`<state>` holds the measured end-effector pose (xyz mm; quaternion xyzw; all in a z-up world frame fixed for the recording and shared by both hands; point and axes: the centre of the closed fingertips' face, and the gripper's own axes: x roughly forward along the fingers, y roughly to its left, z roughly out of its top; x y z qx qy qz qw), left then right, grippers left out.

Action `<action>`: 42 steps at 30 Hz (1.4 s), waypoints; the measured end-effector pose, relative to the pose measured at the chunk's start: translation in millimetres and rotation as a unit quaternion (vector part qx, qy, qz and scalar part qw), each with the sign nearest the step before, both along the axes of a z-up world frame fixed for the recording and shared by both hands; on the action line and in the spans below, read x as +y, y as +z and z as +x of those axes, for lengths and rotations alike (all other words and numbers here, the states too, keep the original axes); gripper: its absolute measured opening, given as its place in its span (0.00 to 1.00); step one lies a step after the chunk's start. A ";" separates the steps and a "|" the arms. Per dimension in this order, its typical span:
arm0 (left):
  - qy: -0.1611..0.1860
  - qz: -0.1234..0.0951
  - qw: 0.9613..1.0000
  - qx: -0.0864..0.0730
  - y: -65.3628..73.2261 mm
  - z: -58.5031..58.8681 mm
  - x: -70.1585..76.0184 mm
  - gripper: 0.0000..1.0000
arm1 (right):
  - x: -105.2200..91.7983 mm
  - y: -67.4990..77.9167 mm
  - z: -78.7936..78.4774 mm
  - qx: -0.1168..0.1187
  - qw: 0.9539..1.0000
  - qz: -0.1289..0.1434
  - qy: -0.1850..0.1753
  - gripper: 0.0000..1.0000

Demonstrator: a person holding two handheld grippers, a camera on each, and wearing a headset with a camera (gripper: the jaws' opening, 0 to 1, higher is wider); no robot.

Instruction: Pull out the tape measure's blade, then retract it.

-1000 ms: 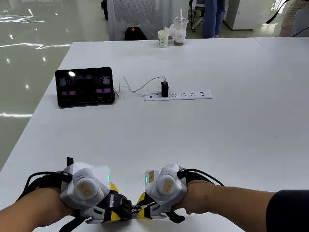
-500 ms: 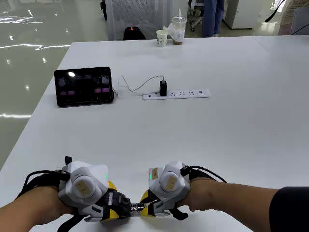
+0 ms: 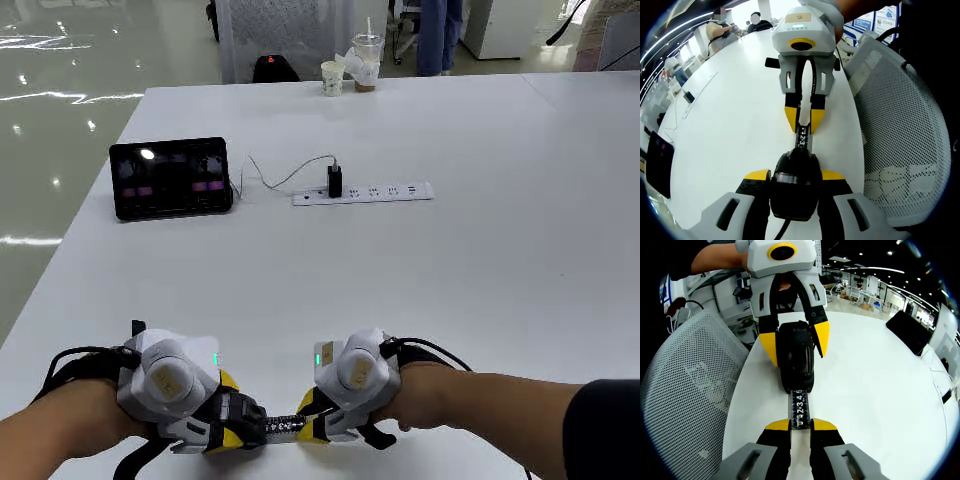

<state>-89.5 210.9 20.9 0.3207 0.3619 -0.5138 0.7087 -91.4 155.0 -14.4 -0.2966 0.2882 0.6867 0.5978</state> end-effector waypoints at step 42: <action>0.000 0.005 1.000 -0.002 -4.0 0.6 0.6 0.30 | -37.8 0.4 7.4 0.002 1.000 -0.009 -0.007 0.10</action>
